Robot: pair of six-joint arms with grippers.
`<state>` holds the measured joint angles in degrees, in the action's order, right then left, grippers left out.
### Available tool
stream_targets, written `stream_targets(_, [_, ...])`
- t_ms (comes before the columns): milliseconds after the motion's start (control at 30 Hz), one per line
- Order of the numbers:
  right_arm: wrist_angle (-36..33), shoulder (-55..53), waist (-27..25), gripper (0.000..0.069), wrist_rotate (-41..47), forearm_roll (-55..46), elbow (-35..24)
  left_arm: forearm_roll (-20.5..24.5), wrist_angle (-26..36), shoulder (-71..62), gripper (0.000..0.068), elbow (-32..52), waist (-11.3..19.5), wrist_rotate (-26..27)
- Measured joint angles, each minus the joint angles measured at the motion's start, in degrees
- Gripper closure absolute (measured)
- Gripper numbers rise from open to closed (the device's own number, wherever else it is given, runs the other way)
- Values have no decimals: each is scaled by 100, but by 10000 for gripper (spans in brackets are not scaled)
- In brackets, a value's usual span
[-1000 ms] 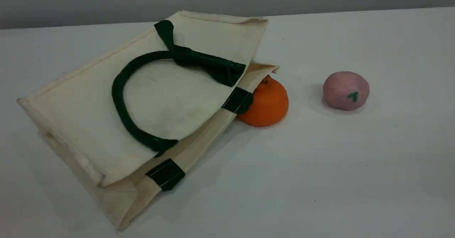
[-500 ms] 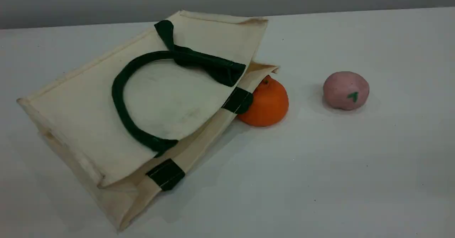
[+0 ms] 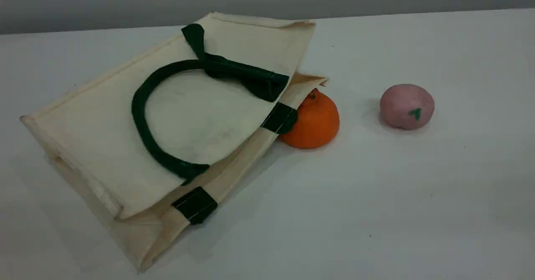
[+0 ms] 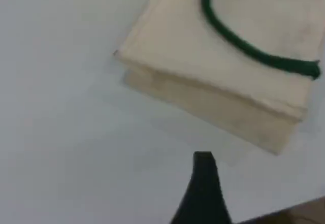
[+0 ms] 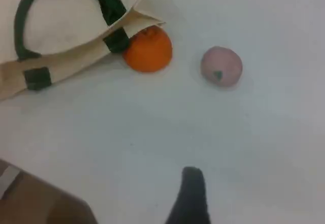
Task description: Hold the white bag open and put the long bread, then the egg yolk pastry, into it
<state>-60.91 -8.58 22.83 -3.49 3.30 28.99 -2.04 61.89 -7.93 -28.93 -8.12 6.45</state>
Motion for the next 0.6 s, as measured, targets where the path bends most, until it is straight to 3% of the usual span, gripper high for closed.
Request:
stream_targets(100, [-5, 0, 0, 131, 0, 0, 0, 172, -10, 0, 156, 0, 0, -270])
stream_targets(333, [-9, 0, -78, 131, 5, 6, 0, 172, -10, 0, 156, 0, 24, -272])
stream_targets(600, [-9, 289, -1216, 131, 5, 10, 0, 172, -10, 5, 156, 0, 613, -266])
